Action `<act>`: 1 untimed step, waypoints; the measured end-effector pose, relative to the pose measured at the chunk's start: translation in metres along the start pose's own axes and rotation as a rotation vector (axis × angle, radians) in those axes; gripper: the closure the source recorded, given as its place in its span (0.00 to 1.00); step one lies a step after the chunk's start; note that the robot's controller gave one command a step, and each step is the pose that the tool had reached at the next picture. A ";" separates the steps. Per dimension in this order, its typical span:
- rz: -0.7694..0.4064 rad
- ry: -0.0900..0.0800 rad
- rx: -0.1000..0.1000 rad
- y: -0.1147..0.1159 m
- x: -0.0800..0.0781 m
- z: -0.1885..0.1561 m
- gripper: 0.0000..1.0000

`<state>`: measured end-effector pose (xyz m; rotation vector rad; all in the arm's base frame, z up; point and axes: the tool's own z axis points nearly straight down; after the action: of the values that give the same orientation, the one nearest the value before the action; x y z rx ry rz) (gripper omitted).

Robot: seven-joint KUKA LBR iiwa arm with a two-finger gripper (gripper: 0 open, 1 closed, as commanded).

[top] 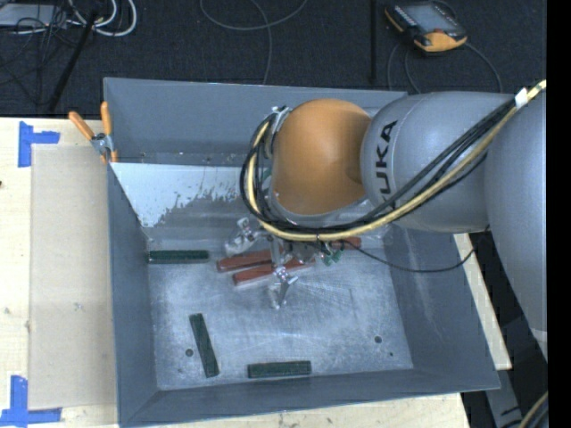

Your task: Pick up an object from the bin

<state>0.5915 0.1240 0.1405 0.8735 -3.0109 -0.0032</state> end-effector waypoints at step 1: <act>0.002 -0.005 0.002 -0.001 -0.001 -0.003 0.00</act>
Offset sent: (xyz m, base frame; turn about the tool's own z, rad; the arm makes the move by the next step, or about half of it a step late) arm 0.0153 -0.0029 -0.0705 -0.1008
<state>0.5932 0.1237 0.1436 0.8718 -3.0175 -0.0019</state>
